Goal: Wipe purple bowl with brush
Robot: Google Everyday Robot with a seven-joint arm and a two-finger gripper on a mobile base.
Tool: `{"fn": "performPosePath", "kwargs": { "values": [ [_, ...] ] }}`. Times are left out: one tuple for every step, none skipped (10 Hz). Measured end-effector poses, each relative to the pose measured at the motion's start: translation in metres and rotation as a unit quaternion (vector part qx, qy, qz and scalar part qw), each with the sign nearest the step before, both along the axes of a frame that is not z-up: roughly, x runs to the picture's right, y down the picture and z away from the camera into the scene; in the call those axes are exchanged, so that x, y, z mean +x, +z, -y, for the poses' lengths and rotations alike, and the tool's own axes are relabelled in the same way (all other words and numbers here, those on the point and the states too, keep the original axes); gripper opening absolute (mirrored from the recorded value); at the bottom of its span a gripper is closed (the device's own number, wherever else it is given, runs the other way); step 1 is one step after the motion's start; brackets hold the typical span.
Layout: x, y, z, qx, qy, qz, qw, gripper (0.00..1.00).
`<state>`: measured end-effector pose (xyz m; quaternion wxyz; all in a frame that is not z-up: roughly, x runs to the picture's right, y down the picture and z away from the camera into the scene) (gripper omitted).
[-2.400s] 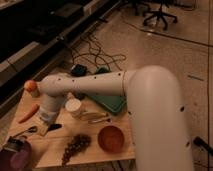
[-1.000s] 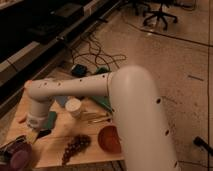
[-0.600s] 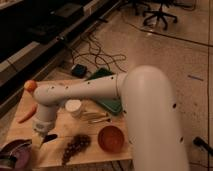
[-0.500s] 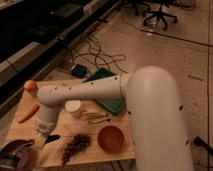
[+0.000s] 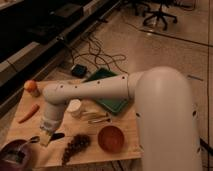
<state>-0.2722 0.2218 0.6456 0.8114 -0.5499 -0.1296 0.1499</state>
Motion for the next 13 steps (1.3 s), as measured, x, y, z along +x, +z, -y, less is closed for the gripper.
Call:
{"fn": "performPosePath", "kwargs": {
  "values": [
    [0.0, 0.002, 0.005, 0.003, 0.001, -0.002, 1.0, 0.0],
    [0.0, 0.005, 0.013, 0.007, 0.003, -0.004, 1.0, 0.0],
    [-0.006, 0.008, 0.02, 0.01, 0.002, -0.002, 0.9999, 0.0],
    [-0.011, 0.011, 0.025, 0.013, 0.001, 0.0, 0.9999, 0.0],
    [-0.013, 0.014, 0.029, 0.014, 0.001, 0.0, 0.9999, 0.0],
    [-0.016, 0.016, 0.034, 0.015, 0.001, 0.002, 0.9999, 0.0],
    [-0.022, 0.02, 0.038, 0.016, 0.0, 0.005, 0.9999, 0.0],
    [-0.029, 0.021, 0.04, 0.016, -0.003, 0.01, 0.9998, 0.0],
    [-0.036, 0.024, 0.043, 0.017, -0.005, 0.015, 0.9997, 0.0],
    [-0.044, 0.026, 0.046, 0.018, -0.008, 0.02, 0.9996, 0.0],
    [-0.048, 0.027, 0.048, 0.018, -0.01, 0.024, 0.9995, 0.0],
    [-0.053, 0.028, 0.046, 0.017, -0.013, 0.028, 0.9994, 0.0],
    [-0.06, 0.026, 0.042, 0.014, -0.018, 0.035, 0.9991, 0.0]
  ]
}}
